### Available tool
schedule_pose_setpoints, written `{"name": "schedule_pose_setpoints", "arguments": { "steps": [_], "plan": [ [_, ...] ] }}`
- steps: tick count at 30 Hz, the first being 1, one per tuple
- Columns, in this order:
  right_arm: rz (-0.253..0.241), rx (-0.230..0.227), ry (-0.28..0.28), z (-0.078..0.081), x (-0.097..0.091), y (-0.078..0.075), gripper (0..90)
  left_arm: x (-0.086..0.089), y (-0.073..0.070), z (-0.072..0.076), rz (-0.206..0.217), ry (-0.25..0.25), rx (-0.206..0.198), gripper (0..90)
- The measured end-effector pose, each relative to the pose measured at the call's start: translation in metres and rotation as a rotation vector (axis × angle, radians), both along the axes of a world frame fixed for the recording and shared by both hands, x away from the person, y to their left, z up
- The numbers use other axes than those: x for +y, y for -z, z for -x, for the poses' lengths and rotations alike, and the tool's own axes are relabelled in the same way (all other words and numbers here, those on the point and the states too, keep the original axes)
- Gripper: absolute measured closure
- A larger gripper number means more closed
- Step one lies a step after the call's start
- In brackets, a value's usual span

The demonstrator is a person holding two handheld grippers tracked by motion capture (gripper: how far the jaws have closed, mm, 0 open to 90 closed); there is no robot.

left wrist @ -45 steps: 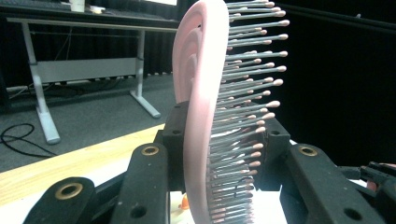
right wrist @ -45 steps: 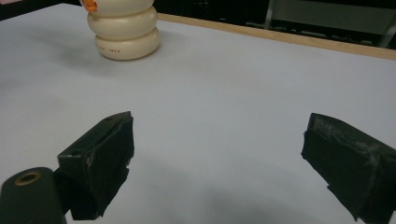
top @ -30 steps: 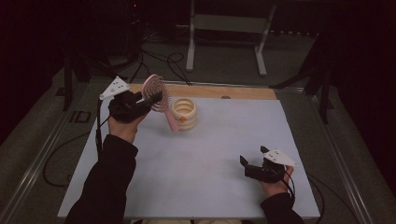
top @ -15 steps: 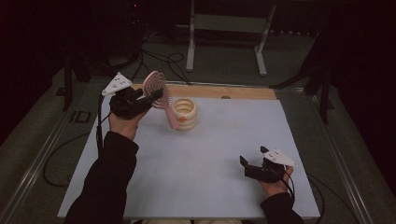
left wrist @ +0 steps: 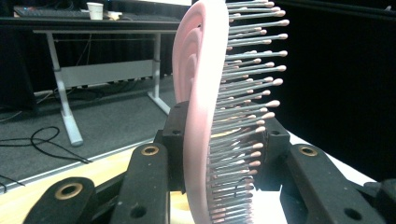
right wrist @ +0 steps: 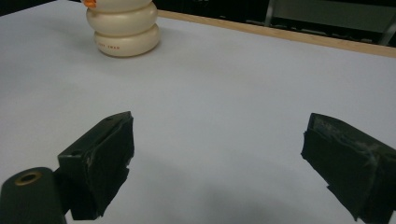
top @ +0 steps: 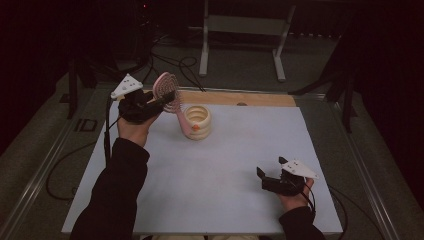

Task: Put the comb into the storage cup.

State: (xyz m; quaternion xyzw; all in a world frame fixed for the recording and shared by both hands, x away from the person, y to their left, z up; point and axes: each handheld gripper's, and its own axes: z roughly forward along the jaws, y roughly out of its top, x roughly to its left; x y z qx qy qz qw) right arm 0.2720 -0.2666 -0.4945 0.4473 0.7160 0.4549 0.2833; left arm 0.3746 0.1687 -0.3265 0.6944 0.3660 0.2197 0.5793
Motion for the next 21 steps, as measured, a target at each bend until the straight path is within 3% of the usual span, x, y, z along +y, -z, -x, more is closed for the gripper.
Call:
{"name": "schedule_pose_setpoints", "arguments": {
  "steps": [21],
  "plan": [
    [0.001,0.001,0.0,0.0003,0.0007,0.0002,8.9,-0.0065,-0.0039,-0.0095,-0.031,-0.032,0.001,65.2]
  ]
}}
